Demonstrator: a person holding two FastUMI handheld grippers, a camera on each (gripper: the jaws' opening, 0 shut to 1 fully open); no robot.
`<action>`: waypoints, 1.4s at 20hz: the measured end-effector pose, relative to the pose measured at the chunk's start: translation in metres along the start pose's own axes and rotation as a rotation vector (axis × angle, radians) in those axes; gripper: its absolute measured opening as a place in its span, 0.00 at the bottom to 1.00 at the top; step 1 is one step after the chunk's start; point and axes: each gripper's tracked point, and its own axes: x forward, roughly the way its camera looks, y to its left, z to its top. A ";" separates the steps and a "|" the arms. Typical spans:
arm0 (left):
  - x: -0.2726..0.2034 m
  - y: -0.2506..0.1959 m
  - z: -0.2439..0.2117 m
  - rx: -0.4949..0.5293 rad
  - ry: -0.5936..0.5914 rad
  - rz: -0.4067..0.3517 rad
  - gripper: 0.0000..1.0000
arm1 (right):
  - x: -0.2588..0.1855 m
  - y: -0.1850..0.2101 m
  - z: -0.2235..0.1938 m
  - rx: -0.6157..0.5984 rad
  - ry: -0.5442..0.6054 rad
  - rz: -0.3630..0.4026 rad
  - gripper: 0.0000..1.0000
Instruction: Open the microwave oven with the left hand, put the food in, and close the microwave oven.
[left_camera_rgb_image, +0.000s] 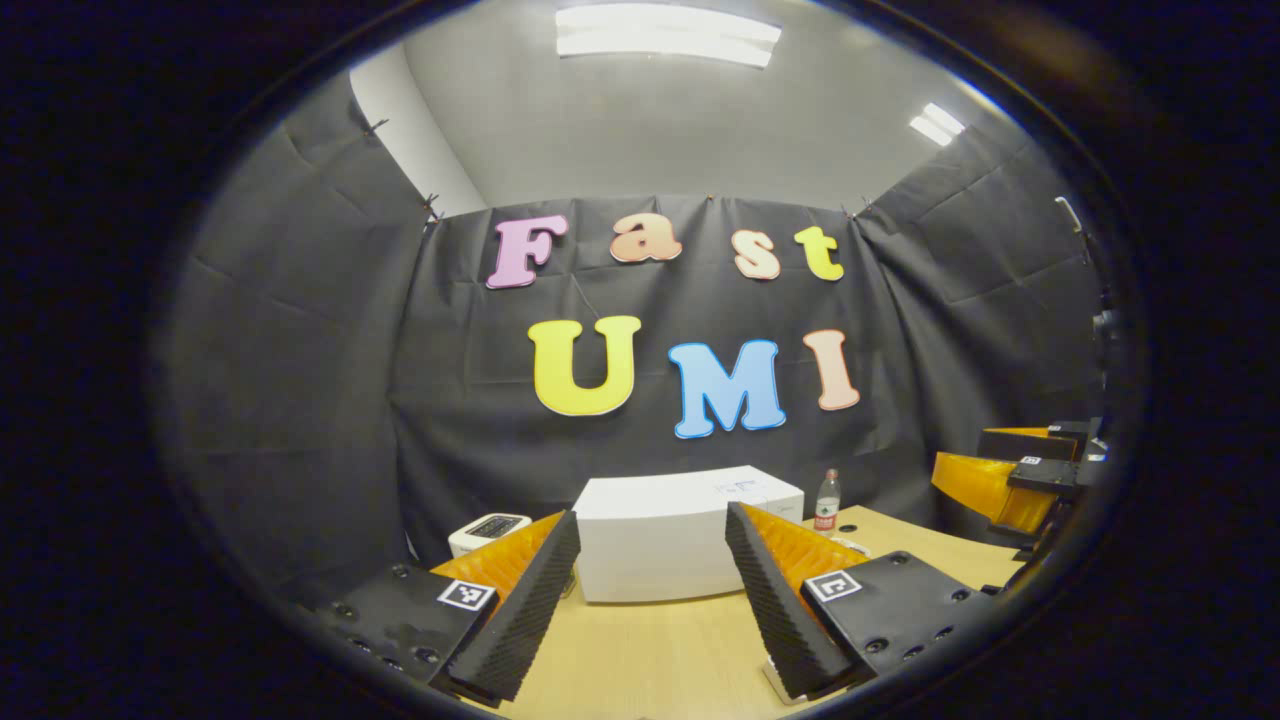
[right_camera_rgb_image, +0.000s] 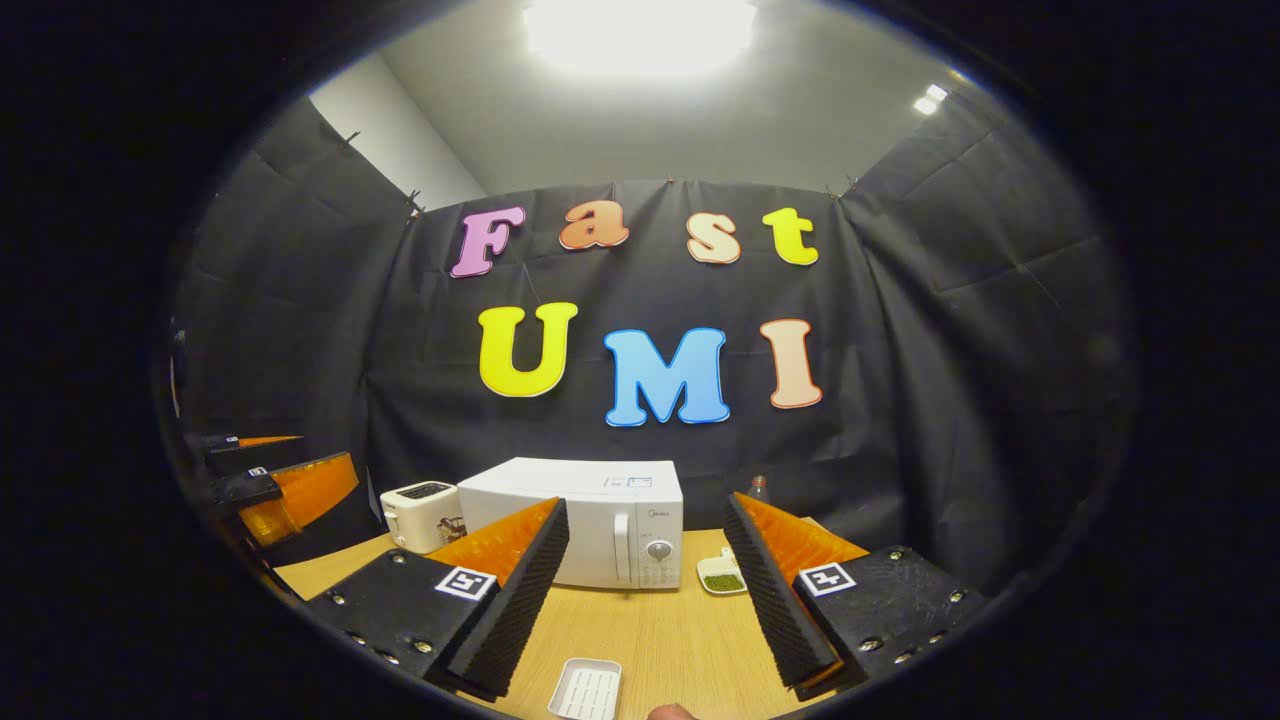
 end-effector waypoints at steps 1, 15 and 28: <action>-0.002 0.004 -0.002 0.000 0.004 0.007 1.00 | -0.001 0.004 -0.001 0.000 0.004 0.004 0.94; -0.019 0.044 -0.010 0.024 0.022 0.074 1.00 | -0.008 0.033 0.012 0.002 -0.028 0.015 0.94; -0.015 0.060 -0.015 0.011 0.019 0.092 0.97 | -0.003 0.044 0.022 -0.028 -0.044 0.032 0.94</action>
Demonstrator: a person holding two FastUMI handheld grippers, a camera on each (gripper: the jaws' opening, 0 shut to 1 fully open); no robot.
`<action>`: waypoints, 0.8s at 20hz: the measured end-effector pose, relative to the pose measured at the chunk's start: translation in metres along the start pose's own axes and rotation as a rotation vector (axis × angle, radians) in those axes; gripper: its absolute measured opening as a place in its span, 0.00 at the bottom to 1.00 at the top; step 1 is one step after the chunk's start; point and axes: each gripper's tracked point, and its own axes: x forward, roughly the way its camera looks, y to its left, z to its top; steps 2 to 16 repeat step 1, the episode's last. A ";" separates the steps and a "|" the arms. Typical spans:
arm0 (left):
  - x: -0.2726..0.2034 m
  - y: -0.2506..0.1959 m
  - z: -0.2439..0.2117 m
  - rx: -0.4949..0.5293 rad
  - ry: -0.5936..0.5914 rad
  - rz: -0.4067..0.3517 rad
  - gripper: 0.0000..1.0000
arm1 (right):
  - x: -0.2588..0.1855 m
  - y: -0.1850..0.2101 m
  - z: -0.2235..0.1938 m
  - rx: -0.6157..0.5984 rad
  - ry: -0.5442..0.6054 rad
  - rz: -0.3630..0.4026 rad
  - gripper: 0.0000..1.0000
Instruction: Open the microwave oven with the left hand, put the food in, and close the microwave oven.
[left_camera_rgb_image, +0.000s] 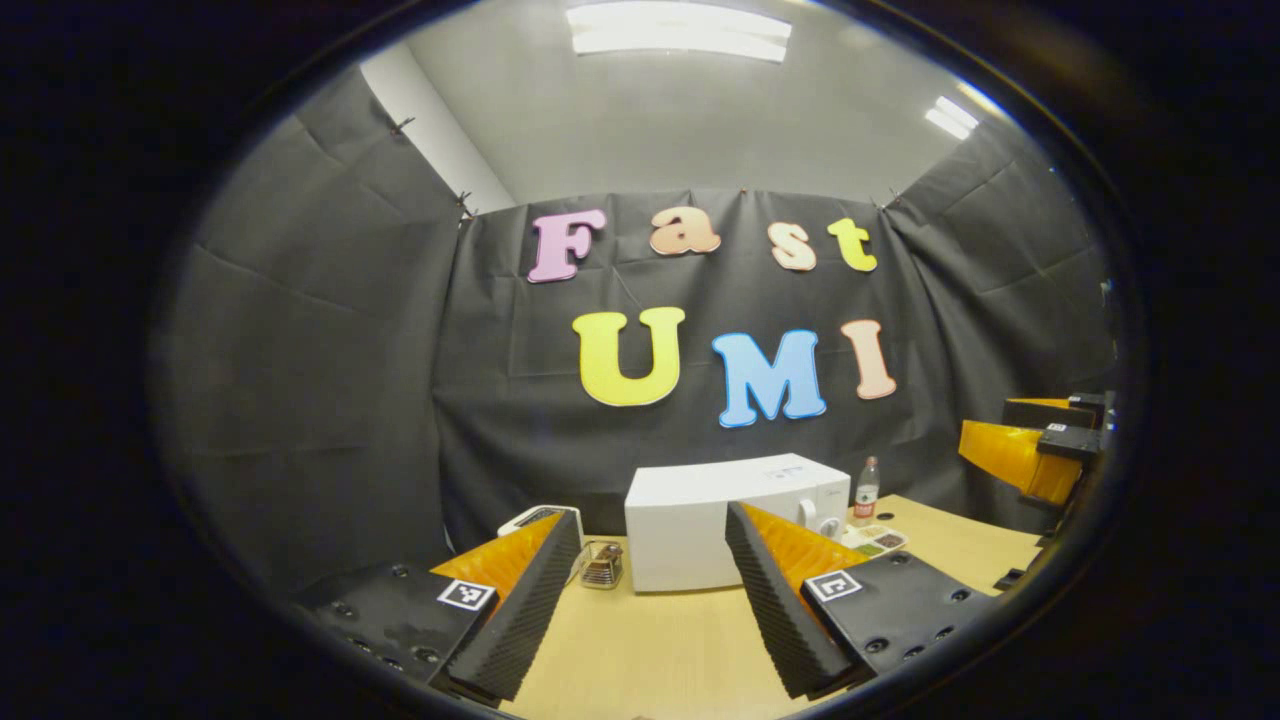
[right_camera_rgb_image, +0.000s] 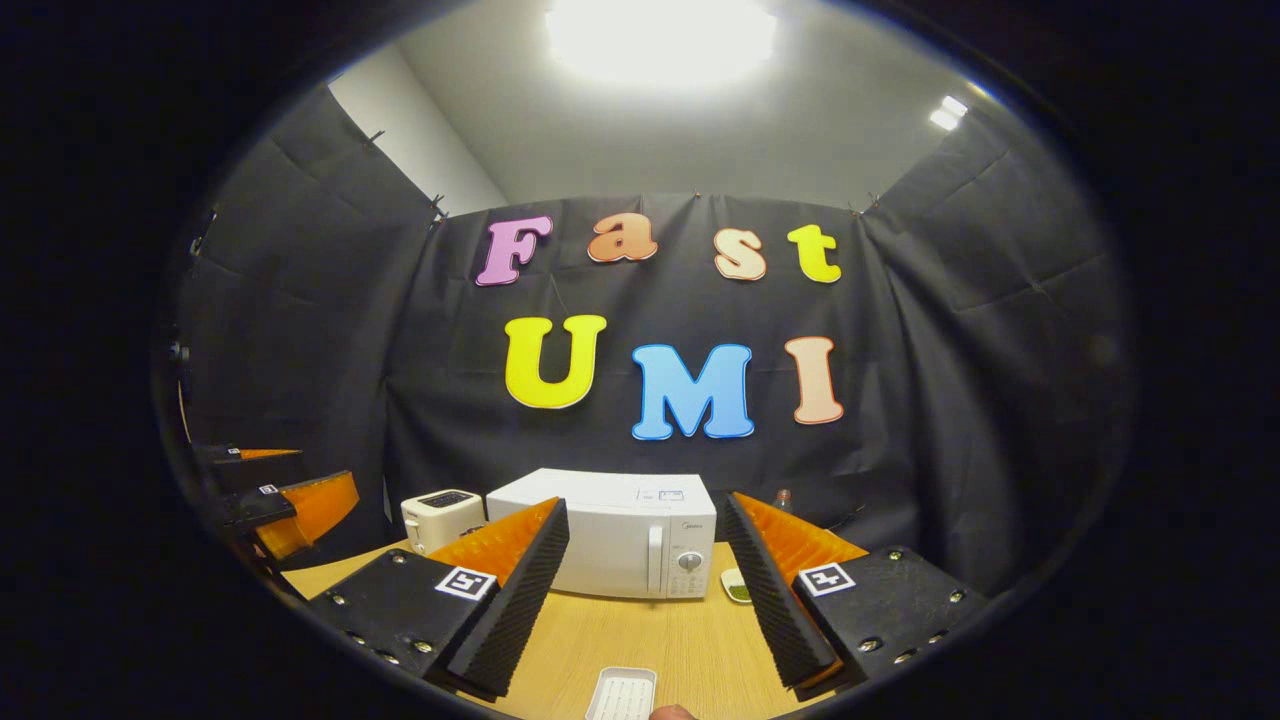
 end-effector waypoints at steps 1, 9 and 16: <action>0.001 0.001 0.000 -0.004 0.001 0.003 1.00 | 0.001 0.000 0.001 -0.001 -0.003 0.000 0.94; 0.001 0.001 0.000 -0.004 0.001 0.003 1.00 | 0.001 0.000 0.001 -0.001 -0.003 0.000 0.94; 0.001 0.001 0.000 -0.004 0.001 0.003 1.00 | 0.001 0.000 0.001 -0.001 -0.003 0.000 0.94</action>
